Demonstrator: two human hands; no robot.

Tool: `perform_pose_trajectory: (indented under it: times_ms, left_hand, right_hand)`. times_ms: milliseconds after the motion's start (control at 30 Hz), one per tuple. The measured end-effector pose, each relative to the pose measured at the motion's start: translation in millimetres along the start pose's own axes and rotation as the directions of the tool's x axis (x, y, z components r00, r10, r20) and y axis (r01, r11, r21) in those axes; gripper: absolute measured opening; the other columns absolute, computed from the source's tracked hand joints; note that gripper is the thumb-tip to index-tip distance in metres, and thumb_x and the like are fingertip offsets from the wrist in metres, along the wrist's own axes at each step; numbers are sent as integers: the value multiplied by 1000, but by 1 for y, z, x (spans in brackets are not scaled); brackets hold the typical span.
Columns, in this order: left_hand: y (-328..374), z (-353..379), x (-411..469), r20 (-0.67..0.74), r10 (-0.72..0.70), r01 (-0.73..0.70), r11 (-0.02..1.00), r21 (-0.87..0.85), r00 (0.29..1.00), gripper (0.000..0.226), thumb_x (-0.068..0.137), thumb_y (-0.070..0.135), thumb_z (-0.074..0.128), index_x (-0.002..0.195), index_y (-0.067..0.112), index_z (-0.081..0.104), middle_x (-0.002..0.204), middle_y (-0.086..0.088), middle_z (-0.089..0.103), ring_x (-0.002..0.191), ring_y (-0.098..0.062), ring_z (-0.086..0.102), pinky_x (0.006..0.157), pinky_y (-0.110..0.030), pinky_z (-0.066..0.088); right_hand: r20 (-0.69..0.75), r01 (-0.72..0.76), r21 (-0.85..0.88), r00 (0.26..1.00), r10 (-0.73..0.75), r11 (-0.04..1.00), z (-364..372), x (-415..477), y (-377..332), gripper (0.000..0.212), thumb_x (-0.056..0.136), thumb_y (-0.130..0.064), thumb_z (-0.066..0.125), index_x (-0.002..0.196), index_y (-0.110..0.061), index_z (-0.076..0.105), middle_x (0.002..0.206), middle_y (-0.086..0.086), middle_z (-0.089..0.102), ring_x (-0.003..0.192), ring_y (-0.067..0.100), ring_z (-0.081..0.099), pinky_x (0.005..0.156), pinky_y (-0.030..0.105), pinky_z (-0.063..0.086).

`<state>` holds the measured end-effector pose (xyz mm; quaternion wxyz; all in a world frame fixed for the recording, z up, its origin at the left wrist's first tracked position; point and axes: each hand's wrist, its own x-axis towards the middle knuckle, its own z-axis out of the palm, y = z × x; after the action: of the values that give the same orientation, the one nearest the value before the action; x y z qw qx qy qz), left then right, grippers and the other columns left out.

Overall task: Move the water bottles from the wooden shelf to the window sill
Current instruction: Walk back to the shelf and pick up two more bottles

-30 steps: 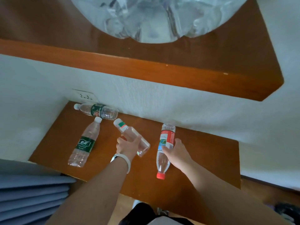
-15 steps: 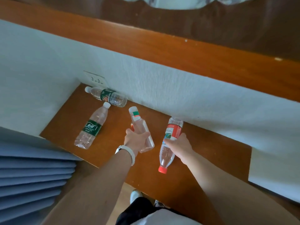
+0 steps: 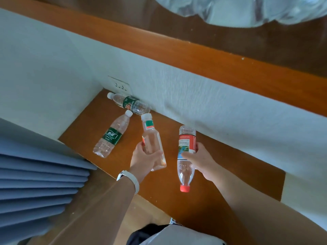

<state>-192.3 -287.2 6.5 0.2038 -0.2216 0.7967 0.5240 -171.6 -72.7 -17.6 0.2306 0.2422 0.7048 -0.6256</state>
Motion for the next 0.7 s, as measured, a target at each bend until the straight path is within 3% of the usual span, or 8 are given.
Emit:
perform_pose_trajectory:
  times_ms: [100, 233, 333, 567, 700]
  left_hand:
    - [-2, -15, -4, -20, 32, -32, 999, 2, 999, 70, 78, 43, 82, 134, 32, 41, 113, 13, 61, 92, -9, 64, 48, -11, 49]
    - [-4, -39, -13, -94, 112, -109, 993, 37, 989, 77, 77, 47, 82, 139, 31, 40, 120, 9, 60, 100, -13, 66, 60, -16, 52]
    - [-4, -58, -21, -122, 148, -149, 989, -3, 981, 66, 76, 45, 83, 128, 39, 41, 113, 14, 61, 97, -10, 67, 55, -13, 50]
    - [-12, -107, -48, -195, 187, -205, 976, -73, 963, 80, 71, 52, 83, 135, 40, 36, 111, 20, 60, 90, -4, 66, 50, -11, 51]
    - [-27, -142, -66, -244, 204, -235, 966, -108, 948, 86, 70, 50, 86, 141, 35, 39, 118, 17, 63, 99, -9, 67, 66, -20, 60]
  right_hand:
    - [20, 82, -32, 996, -82, 996, 5, -6, -9, 55, 80, -24, 80, 123, -28, 46, 107, -7, 66, 89, 6, 71, 60, 17, 53]
    - [36, 164, -66, 986, -162, 984, 17, -16, -22, 56, 81, -25, 78, 127, -27, 46, 108, -9, 66, 93, 7, 70, 68, 21, 54]
    - [75, 217, -102, 975, -210, 971, 30, -25, -32, 58, 80, -28, 79, 128, -29, 45, 108, -10, 67, 90, 1, 69, 65, 18, 52]
    - [170, 317, -147, 941, -292, 937, 77, -51, -50, 62, 79, -33, 80, 130, -30, 44, 109, -12, 65, 91, -7, 66, 64, 15, 52]
    - [234, 368, -143, 915, -330, 919, 110, -70, -66, 64, 79, -32, 80, 131, -27, 44, 110, -10, 65, 91, -6, 66, 61, 14, 53]
